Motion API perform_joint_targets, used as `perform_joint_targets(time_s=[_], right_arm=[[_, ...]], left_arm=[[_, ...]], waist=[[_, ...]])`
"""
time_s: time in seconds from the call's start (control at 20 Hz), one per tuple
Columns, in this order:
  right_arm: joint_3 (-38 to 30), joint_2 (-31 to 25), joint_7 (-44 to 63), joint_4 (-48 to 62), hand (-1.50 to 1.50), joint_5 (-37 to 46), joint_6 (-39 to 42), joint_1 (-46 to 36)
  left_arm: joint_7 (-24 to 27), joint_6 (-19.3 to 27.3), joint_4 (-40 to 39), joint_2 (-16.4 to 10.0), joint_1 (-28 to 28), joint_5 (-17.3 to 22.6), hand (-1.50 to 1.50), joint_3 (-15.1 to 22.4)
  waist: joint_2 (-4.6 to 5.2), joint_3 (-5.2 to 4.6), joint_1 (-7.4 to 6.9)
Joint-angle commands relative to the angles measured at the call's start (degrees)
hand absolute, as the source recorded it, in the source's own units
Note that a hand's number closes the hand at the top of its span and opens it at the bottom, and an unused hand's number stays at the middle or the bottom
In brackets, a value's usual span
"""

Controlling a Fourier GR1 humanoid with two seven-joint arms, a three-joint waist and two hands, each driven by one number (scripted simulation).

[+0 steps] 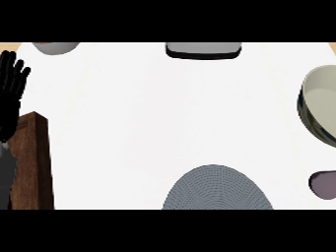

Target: Pick the tomato from the placemat and place it in the bowl

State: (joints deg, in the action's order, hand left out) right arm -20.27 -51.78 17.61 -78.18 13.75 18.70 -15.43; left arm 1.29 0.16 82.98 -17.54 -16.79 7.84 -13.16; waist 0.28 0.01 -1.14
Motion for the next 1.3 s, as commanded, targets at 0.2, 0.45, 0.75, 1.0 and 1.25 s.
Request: perform_joint_targets(time_s=[0.2,0.45,0.75,1.0,1.25], right_arm=[[5.9,8.6,3.6,14.6,1.5,9.1,-9.5,-7.1],[4.5,14.8,-0.3,22.8,-1.5,7.3,-13.3,-11.9],[-4.8,15.2,-15.1,29.5,-1.5,1.8,-21.4,-13.0],[-11.8,13.5,-21.1,30.5,-1.5,-1.1,-28.5,-12.2],[-18.9,7.6,-20.7,33.5,-1.5,-6.1,-26.6,-10.1]], left_arm=[[-1.3,0.1,1.3,-0.9,-0.5,0.2,0.0,-0.9],[-5.1,-0.4,7.3,-0.9,2.4,1.5,0.0,-0.7],[-1.9,-0.5,1.7,-0.4,0.3,0.4,0.0,-0.5],[1.0,-0.6,1.2,1.4,4.2,0.0,0.0,-0.2],[-0.9,-0.1,2.7,-0.2,1.8,0.0,0.0,-1.1]], waist=[[0.04,0.04,-0.26],[-0.16,0.06,-0.26],[0.0,0.1,0.5],[-0.1,0.07,0.77],[-0.24,0.06,1.21]])
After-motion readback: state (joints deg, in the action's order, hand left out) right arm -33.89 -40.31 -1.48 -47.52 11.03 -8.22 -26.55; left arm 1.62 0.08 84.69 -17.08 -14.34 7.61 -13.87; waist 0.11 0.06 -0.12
